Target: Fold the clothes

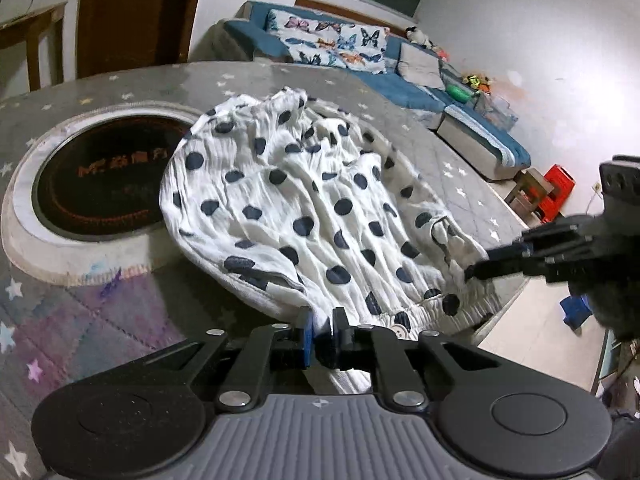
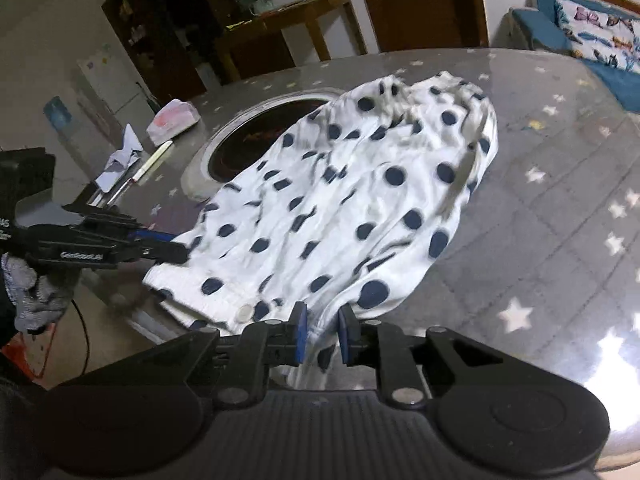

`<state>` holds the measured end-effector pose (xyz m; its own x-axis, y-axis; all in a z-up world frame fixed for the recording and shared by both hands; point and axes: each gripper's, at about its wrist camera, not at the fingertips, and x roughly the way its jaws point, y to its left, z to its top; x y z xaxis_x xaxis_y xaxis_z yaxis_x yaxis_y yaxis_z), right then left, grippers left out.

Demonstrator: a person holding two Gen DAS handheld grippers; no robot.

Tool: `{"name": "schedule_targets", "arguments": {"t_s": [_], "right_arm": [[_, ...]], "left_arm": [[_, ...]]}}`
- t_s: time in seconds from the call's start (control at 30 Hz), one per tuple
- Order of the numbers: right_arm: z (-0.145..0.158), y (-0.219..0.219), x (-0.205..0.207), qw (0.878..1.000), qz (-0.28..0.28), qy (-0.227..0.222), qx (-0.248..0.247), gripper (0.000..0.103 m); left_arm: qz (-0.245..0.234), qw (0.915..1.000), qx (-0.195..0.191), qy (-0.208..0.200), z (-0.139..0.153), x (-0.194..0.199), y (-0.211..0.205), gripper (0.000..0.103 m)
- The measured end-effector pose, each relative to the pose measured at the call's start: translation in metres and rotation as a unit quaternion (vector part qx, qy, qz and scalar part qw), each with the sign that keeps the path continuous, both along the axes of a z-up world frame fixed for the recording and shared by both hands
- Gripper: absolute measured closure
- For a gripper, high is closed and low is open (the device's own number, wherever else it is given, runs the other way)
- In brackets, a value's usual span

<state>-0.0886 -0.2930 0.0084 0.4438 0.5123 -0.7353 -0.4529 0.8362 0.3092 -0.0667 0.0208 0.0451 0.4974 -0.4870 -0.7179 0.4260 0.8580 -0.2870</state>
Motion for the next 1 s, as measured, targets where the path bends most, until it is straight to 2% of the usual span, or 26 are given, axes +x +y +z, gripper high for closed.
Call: {"name": "schedule_targets", "arguments": {"t_s": [0.1,0.27,0.37,0.57,0.9,1.0], "right_arm": [[0.014,-0.008,0.012,0.999,-0.007,-0.023,-0.020,0.086],[0.029,-0.014,0.054,0.996,-0.019,-0.074,-0.054,0.082],[0.027,-0.009,0.089,0.993,-0.023,-0.094,-0.069,0.082],[0.014,0.000,0.164,0.990,-0.034,-0.113,-0.082,0.081],[-0.019,0.010,0.268,0.985,-0.038,-0.119,-0.120,0.072],[-0.029,0.012,0.289,0.985,-0.034,-0.114,-0.124,0.070]], "left_arm": [[-0.003,0.9998,-0.003,-0.018,0.009,0.001,0.006,0.088],[0.020,0.9986,0.005,-0.048,0.022,0.018,0.006,0.070],[0.037,0.9973,0.009,-0.062,0.027,0.040,0.003,0.070],[0.081,0.9927,0.023,-0.086,0.030,0.108,-0.006,0.070],[0.089,0.9847,0.090,-0.120,0.010,0.239,-0.044,0.070],[0.076,0.9828,0.107,-0.130,0.000,0.265,-0.058,0.060]]}}
